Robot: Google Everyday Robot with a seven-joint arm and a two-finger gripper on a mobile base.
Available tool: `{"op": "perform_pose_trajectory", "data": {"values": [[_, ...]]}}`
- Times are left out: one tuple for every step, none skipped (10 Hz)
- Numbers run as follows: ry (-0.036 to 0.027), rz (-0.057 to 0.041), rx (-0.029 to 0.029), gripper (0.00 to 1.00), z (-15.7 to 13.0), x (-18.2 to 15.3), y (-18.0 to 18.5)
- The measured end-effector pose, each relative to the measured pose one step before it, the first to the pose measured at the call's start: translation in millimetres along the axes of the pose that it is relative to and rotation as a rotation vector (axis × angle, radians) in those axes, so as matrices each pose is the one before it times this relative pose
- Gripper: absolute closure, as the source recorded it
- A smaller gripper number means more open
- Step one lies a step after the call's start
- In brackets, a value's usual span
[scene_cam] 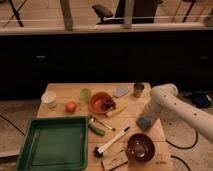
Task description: Place sponge in tray
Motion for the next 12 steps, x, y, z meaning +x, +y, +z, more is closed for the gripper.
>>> {"op": "perform_pose_trajectory", "data": {"values": [[0.00206,-0.01519,-0.00552,0.88,-0.45,-2.23,-2.53],[0.00149,-0.01463,-0.00505,0.96,-1.85,-3.06,-1.45],[0.00179,-0.0127,-0.00175,1.0,-2.85,-2.11,-1.61],[0.0033,-0.02011,-0.00246,1.0,-5.37,-2.85,-2.96],[0.00135,-0.01919,-0.00127,1.0,-5.03,-2.42,-3.23],[0.00255,-0.01795,-0.00037,1.0,-5.91,-1.9,-2.46],[0.00298,-0.02838,-0.00011,1.0,-10.97,-2.88,-3.66],[0.0005,-0.0241,0.00178,1.0,-8.39,-2.58,-3.45],[0.00096,-0.02387,0.00168,1.0,-8.83,-2.43,-2.94],[-0.00086,-0.03425,0.00827,1.0,-12.56,-4.19,-4.07],[-0.00026,-0.03642,0.00987,1.0,-14.14,-4.29,-4.8],[-0.00133,-0.02731,0.00586,1.0,-8.67,-3.78,-3.62]]}}
